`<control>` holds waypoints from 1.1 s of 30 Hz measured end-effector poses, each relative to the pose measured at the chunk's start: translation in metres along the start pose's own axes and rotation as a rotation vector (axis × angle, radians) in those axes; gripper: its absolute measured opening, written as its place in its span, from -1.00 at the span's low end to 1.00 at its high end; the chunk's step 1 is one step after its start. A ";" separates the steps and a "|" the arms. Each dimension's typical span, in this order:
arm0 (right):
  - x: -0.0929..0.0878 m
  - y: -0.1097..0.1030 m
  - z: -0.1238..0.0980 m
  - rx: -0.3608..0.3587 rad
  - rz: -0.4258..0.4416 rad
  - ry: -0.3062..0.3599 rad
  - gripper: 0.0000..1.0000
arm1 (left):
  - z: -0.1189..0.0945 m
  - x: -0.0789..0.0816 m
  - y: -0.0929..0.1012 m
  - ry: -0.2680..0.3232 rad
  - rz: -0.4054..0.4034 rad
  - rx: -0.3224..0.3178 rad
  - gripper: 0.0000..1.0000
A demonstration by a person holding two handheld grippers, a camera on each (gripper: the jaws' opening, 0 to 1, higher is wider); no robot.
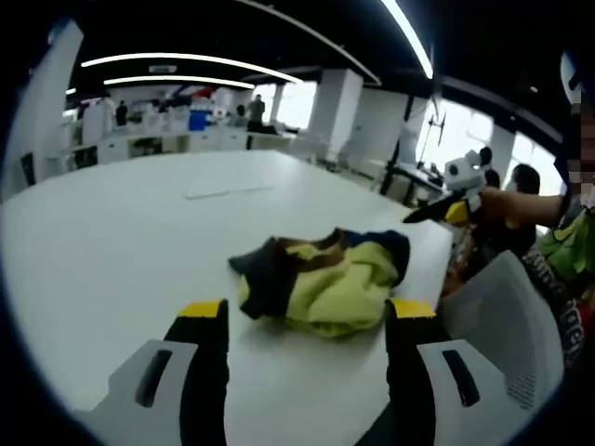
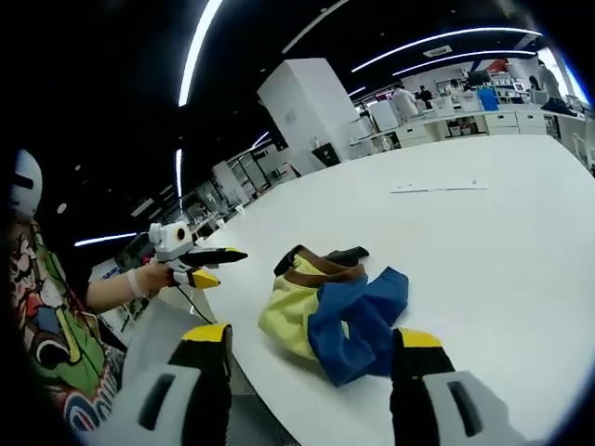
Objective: Fold the garment on the visible template until the final outline fits inside the template.
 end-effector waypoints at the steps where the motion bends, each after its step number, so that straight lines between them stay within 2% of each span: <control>1: 0.001 0.001 0.001 -0.001 0.011 -0.006 0.40 | 0.001 0.001 0.000 0.000 0.004 -0.001 0.30; 6: 0.007 0.002 0.002 0.000 0.002 -0.008 0.34 | 0.006 0.003 -0.005 0.007 0.017 -0.005 0.25; 10: 0.007 0.006 0.004 -0.010 0.000 -0.015 0.26 | 0.013 0.000 -0.008 -0.019 0.039 -0.018 0.18; 15: 0.006 0.006 0.011 -0.020 0.003 -0.029 0.20 | 0.019 0.002 -0.015 -0.009 0.035 -0.009 -0.22; 17: 0.007 0.006 0.014 -0.021 0.004 -0.027 0.17 | 0.022 0.002 -0.016 -0.004 0.033 -0.008 -0.30; 21: 0.008 0.007 0.022 -0.016 0.024 -0.029 0.11 | 0.029 0.000 -0.018 -0.005 0.028 -0.017 -0.23; 33: 0.013 0.019 0.031 -0.040 0.093 -0.029 -0.14 | 0.041 -0.006 -0.024 -0.031 0.034 -0.042 -0.32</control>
Point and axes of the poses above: the point that each gripper's makers call its tool centre point, and the gripper's own axes: z roughly forward along the fingers, y roughly to its right, x roughly out of its top, the point moved 2 cm from there along -z, roughly backward along the fingers, and after that the axes turned 12 degrees about z, right-handed, at the moved point
